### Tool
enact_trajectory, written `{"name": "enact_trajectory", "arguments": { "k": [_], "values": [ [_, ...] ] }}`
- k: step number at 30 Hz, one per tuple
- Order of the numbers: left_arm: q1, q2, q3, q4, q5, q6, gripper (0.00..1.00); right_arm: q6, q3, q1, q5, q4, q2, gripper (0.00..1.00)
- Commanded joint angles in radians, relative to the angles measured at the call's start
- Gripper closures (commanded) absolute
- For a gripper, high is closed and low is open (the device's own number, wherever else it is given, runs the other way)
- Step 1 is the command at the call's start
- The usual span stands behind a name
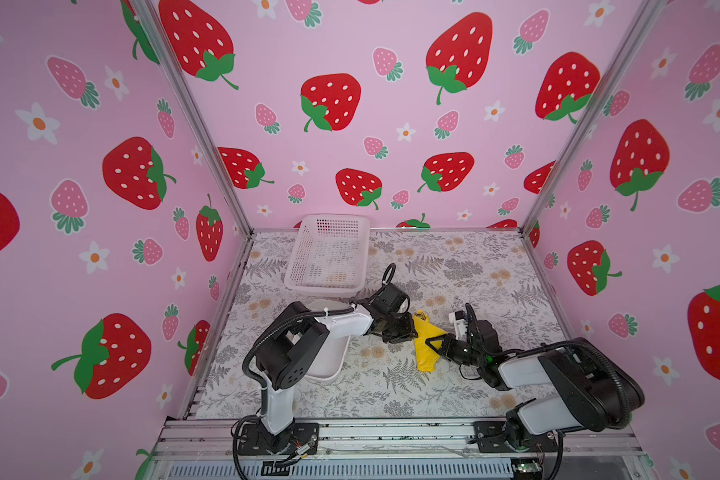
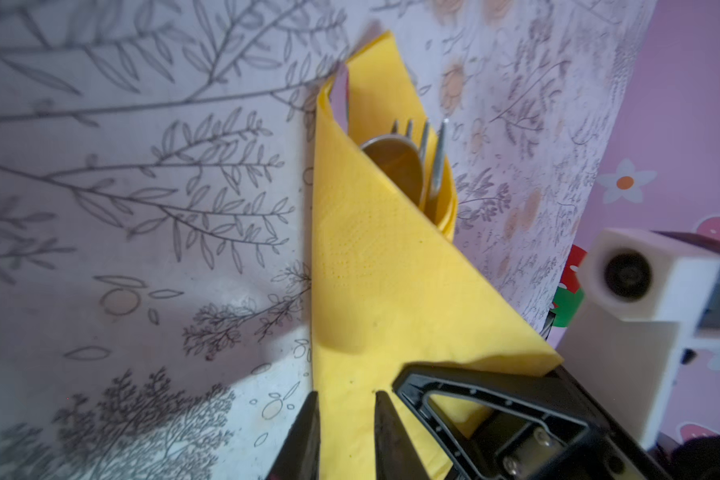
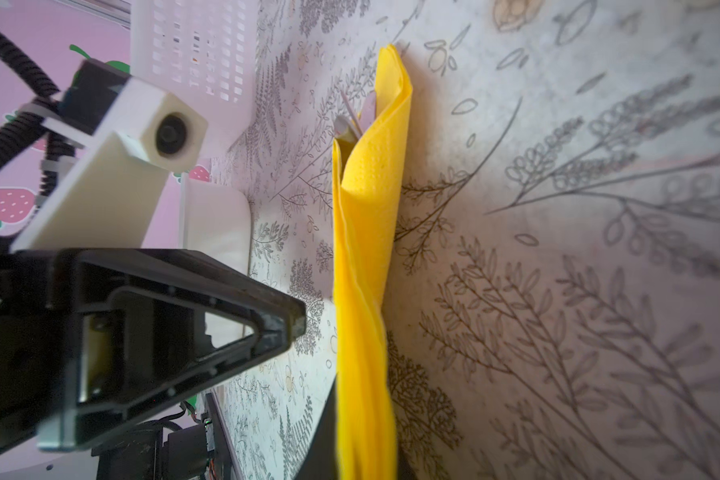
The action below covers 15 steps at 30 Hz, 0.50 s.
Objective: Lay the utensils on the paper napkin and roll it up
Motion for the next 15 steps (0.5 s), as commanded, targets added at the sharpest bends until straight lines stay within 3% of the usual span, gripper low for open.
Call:
{"name": "enact_trajectory", "arguments": {
  "k": [1,10,15],
  "values": [
    [-0.003,-0.071,-0.046,0.013,-0.082,0.049,0.71,-0.03,-0.015,-0.003,0.012,0.087,-0.039,0.9],
    [0.004,-0.214,-0.188,0.152,-0.197,0.113,0.64,-0.131,-0.01,-0.003,0.012,0.075,-0.127,0.91],
    [0.038,-0.255,-0.203,0.18,-0.106,0.114,0.54,-0.143,0.009,-0.003,-0.024,0.076,-0.161,0.91]
  ]
}}
